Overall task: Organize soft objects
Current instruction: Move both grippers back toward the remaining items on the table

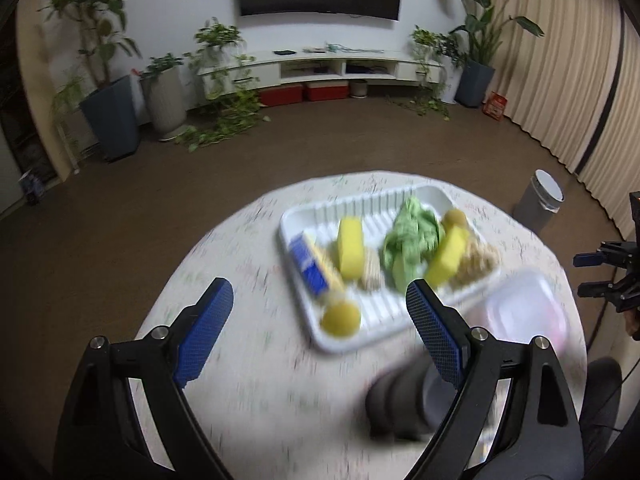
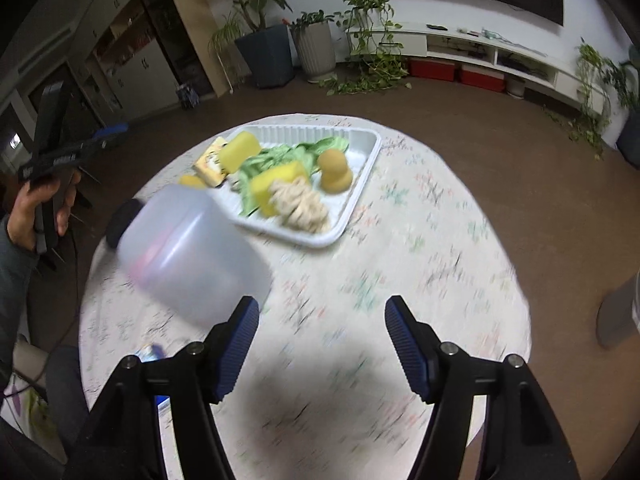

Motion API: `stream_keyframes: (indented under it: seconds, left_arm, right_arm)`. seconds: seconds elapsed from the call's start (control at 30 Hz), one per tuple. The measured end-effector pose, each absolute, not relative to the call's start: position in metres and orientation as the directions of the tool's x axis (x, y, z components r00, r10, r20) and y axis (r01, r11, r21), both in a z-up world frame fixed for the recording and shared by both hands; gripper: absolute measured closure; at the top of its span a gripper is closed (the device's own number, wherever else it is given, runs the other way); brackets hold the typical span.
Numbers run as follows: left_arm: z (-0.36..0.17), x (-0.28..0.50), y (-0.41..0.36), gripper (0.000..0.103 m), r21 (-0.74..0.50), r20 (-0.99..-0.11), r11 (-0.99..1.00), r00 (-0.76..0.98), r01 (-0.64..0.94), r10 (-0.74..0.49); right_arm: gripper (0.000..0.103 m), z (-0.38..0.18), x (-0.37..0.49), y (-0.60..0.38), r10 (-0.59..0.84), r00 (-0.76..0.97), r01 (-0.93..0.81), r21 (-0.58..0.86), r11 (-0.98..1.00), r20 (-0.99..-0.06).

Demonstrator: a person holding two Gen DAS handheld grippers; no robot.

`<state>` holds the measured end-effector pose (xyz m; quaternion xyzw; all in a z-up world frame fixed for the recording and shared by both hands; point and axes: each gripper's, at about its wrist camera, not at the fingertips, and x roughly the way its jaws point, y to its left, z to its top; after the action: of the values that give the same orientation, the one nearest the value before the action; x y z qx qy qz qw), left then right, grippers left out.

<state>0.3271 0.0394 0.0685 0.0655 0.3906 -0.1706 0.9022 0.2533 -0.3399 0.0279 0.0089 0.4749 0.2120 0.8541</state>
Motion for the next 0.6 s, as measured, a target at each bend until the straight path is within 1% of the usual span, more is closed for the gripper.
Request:
stream_keyframes:
  seconds: [0.1,0.27,0.4,0.53,0.6]
  left_arm:
    - [0.06,0.282,0.044,0.013,-0.009,-0.728,0.938,0.64,0.347,-0.244]
    - [0.025,0.206,0.036,0.013,-0.076,-0.76,0.936,0.587,0.344,-0.278]
    - [-0.009,0.151,0.012,0.013,-0.133,-0.785,0.936,0.542,0.326,-0.3]
    - [-0.035,0.11,-0.032,0.012,-0.066,-0.818,0.94,0.521,0.336,-0.244]
    - [-0.042,0.102,-0.048,0.006,-0.063,-0.825,0.932,0.507,0.356,-0.25]
  right_arm:
    - [0.031,0.023,0.223,-0.329,0.402,0.461,-0.379,0.233,0.895,-0.791]
    - [0.031,0.007,0.178,-0.294,0.472,0.431,-0.447,0.273,0.852,-0.769]
    - [0.031,-0.014,0.162,-0.263,0.477,0.416,-0.481,0.257,0.838,-0.774]
    - [0.031,-0.026,0.157,-0.239,0.457,0.412,-0.519,0.209,0.829,-0.789]
    - [0.03,-0.032,0.159,-0.232,0.454,0.406,-0.533,0.198,0.823,-0.793]
